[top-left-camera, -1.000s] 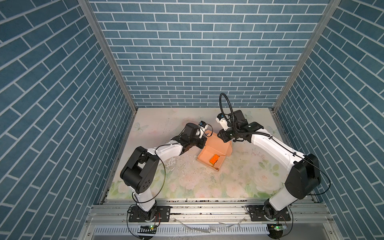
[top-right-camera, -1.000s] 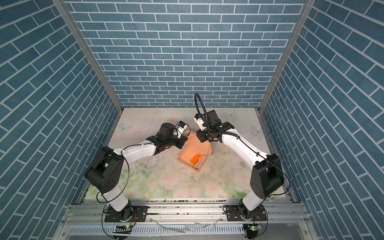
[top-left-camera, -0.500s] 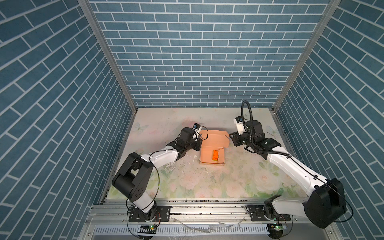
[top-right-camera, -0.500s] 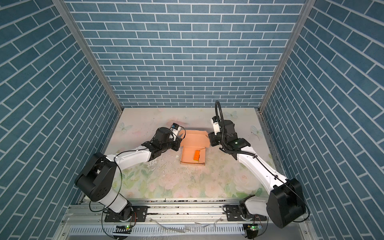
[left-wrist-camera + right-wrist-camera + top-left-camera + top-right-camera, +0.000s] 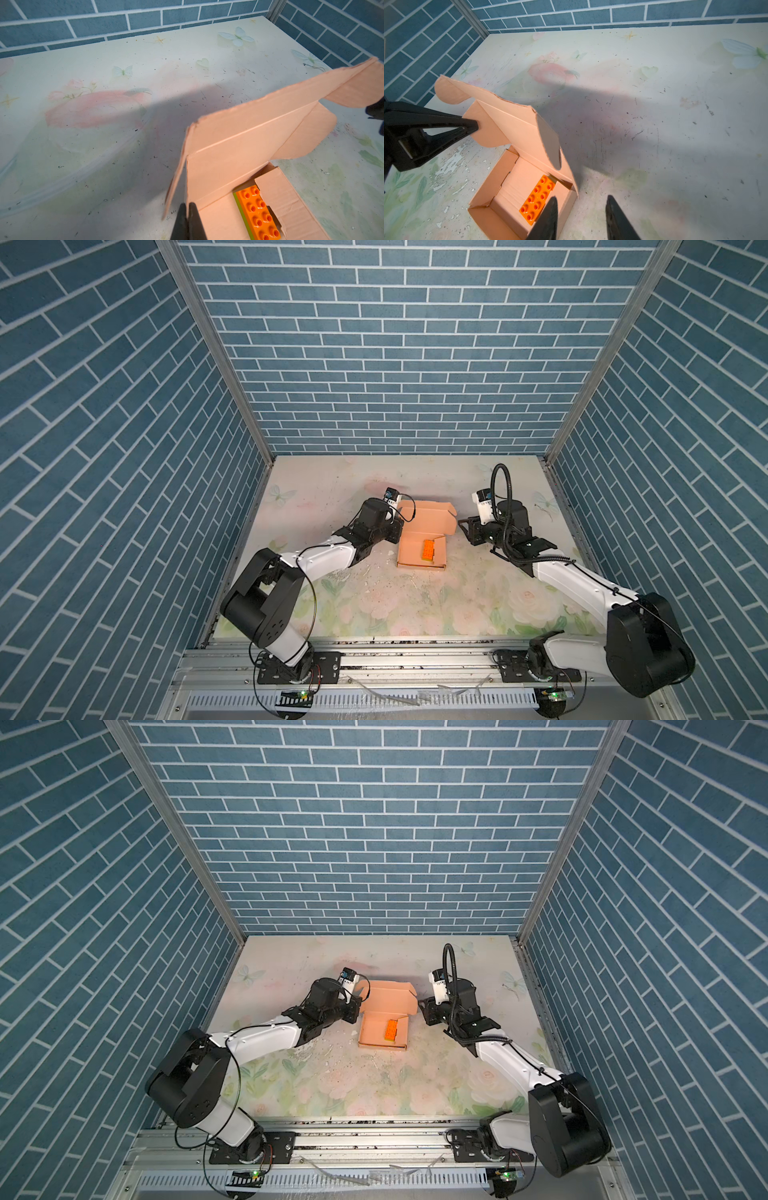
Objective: Fold the paper box
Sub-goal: 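Grip the lid edge with the left gripper while the right gripper moves beside it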
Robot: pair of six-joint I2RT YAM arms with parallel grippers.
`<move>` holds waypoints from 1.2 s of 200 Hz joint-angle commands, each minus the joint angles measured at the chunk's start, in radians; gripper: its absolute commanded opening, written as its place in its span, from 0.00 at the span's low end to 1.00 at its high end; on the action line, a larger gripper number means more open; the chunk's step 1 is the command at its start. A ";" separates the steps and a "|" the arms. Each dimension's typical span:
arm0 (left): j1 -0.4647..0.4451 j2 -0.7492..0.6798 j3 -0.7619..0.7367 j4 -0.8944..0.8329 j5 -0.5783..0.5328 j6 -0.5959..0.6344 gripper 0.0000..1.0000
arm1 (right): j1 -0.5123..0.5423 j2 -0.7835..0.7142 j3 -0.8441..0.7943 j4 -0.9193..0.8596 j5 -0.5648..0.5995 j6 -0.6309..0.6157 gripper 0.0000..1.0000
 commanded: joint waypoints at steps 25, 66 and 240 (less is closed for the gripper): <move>-0.019 -0.008 0.001 0.010 -0.011 -0.004 0.00 | -0.004 0.087 -0.002 0.164 -0.068 0.025 0.39; -0.026 -0.004 0.009 0.006 -0.014 -0.010 0.00 | -0.002 0.119 -0.005 0.188 -0.071 0.030 0.36; -0.049 -0.018 0.029 -0.031 -0.100 -0.132 0.00 | 0.034 -0.080 -0.262 0.232 0.074 0.525 0.31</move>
